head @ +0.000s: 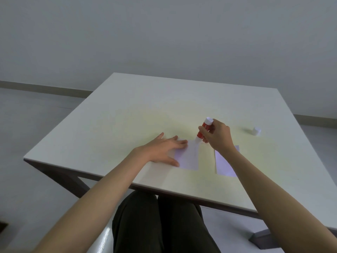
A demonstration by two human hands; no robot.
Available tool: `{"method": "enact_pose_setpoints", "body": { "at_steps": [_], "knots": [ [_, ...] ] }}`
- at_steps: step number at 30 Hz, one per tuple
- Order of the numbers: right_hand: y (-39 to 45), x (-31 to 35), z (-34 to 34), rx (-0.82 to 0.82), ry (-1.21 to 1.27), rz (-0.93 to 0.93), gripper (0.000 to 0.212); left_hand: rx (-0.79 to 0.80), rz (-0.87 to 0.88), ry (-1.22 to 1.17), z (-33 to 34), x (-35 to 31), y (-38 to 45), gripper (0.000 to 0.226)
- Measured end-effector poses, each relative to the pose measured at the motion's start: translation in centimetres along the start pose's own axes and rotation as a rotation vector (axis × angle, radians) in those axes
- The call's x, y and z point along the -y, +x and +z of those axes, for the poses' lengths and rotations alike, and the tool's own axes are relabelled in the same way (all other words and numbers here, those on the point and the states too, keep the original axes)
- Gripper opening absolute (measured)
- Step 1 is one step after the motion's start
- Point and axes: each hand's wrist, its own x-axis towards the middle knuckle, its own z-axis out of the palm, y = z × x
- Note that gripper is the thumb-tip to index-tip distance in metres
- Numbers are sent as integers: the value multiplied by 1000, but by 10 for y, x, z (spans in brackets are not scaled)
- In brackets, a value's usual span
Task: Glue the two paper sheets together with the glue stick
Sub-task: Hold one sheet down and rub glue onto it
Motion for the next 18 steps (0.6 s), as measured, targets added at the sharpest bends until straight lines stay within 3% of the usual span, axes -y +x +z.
{"method": "enact_pose_setpoints", "body": {
  "at_steps": [4, 7, 15, 18],
  "knots": [
    [-13, 5, -8, -89, 168, -15, 17, -18, -24, -36, 2, 1, 1, 80],
    [-36, 12, 1, -5, 270, -57, 16, -33, -45, -117, 6, 5, 1, 89],
    [-53, 27, 28, 140, 173, -120, 19, -58, -22, -168, 10, 8, 3, 79],
    [-52, 27, 27, 141, 115, -131, 17, -55, -28, -166, 11, 9, 4, 86]
  ]
}}
